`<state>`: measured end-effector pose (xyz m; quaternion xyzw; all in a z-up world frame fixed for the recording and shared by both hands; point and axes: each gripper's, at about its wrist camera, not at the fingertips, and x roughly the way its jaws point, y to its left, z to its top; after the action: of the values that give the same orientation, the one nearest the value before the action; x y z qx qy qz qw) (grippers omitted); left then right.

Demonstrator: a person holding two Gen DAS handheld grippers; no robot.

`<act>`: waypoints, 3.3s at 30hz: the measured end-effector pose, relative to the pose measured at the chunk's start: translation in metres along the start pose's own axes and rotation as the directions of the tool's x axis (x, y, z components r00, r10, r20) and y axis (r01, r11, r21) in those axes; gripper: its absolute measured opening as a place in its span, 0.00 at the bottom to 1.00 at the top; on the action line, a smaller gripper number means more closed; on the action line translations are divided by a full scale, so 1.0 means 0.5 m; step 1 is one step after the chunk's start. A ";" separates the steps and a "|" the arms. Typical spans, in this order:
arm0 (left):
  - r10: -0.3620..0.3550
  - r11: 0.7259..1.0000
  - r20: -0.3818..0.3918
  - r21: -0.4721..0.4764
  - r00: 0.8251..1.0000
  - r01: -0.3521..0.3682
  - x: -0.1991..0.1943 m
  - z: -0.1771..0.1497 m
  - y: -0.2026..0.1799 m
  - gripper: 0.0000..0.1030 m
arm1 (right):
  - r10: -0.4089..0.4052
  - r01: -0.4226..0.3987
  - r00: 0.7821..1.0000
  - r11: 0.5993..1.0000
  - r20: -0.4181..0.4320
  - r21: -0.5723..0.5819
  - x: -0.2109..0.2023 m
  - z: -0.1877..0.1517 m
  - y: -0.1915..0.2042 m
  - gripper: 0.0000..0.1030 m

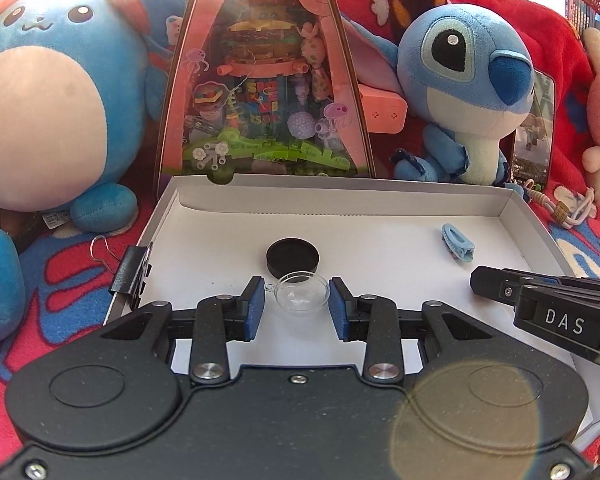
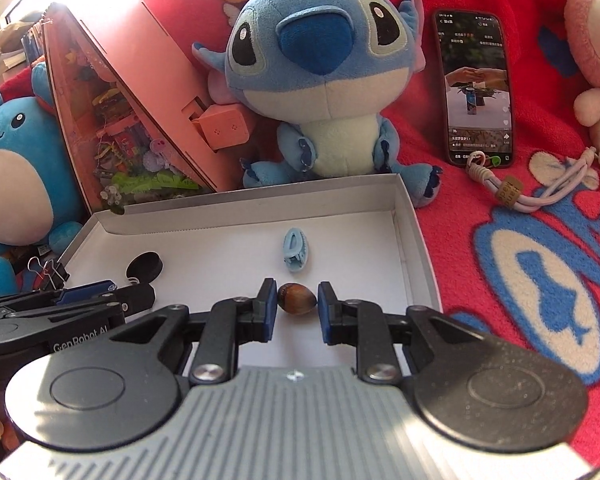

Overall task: Organize rigid objects
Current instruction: 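Carry the clear cup and brown nut into the white box with both tools, then open both tools to release the cup and nut, then withdraw, then grasp the red crayon with the left tool while the right tool grasps a black round cap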

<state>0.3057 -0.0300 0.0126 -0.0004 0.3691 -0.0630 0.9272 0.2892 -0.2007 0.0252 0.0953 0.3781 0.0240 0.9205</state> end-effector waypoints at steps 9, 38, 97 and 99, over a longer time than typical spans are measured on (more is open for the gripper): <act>-0.012 1.000 -0.002 -0.008 1.000 0.012 -0.011 0.000 0.005 0.38 | 0.011 -0.011 1.000 1.000 0.015 -0.016 -0.012 -0.003 0.003 0.31; -0.090 0.994 0.139 0.073 0.986 0.080 -0.285 -0.155 0.017 0.80 | 0.103 -0.066 0.979 0.977 0.178 -0.203 -0.271 -0.138 0.003 0.78; 0.007 1.000 0.110 0.010 0.994 -0.008 -0.382 -0.345 0.090 0.52 | 0.091 -0.051 0.990 0.941 0.104 -0.334 -0.364 -0.340 0.007 0.83; 0.005 1.000 0.106 -0.006 0.994 -0.005 -0.375 -0.342 0.097 0.51 | 0.096 -0.056 0.990 0.937 0.101 -0.344 -0.365 -0.345 0.011 0.83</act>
<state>0.0594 0.0481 0.0144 -0.0055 0.3194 -0.0595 0.9457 0.0385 -0.1893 0.0326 -0.0496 0.3102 0.1189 0.9419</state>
